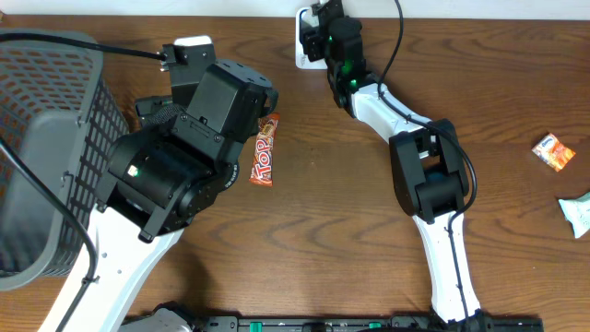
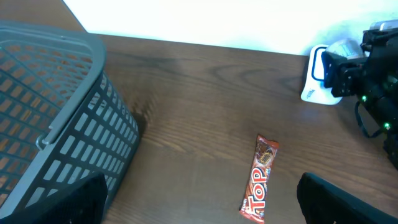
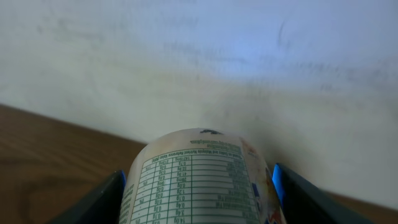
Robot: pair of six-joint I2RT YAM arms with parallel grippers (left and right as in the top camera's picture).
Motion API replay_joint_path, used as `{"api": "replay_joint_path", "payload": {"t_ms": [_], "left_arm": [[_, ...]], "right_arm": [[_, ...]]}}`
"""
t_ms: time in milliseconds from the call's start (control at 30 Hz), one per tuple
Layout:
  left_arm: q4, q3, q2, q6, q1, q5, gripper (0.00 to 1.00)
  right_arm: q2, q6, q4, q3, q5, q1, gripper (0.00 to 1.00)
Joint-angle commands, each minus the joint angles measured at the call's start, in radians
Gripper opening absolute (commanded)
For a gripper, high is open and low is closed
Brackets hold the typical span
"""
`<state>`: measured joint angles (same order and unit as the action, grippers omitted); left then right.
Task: Scan the item barcode
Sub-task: 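Carry the jar up to the white scanner with the right gripper, then carry the jar to the right table edge and release it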
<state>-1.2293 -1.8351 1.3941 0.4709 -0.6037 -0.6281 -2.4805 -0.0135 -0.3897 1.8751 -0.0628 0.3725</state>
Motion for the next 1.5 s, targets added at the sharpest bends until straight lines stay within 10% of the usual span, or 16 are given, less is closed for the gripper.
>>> {"api": "replay_joint_path", "payload": {"t_ms": [0, 467, 733, 1133, 1467], "left_arm": [[-0.001, -0.008, -0.001, -0.006, 0.003, -0.015, 0.98], [-0.001, -0.008, -0.001, -0.006, 0.003, -0.015, 0.98], [-0.001, -0.008, -0.001, -0.006, 0.003, -0.015, 0.98], [-0.001, -0.008, -0.001, -0.006, 0.003, -0.015, 0.98], [-0.001, -0.008, -0.001, -0.006, 0.003, -0.015, 0.98]], "right_arm": [[0.022, 0.011, -0.021, 0.033, -0.014, 0.001, 0.38], [0.489, -0.072, 0.743, 0.038, -0.17, -0.073, 0.41], [0.632, -0.267, 1.376, 0.037, -0.197, -0.415, 0.43], [0.494, -0.308, 1.561, 0.034, -0.037, -0.836, 0.39], [0.3, -0.315, 1.633, 0.034, 0.15, -0.881, 0.38]]}}
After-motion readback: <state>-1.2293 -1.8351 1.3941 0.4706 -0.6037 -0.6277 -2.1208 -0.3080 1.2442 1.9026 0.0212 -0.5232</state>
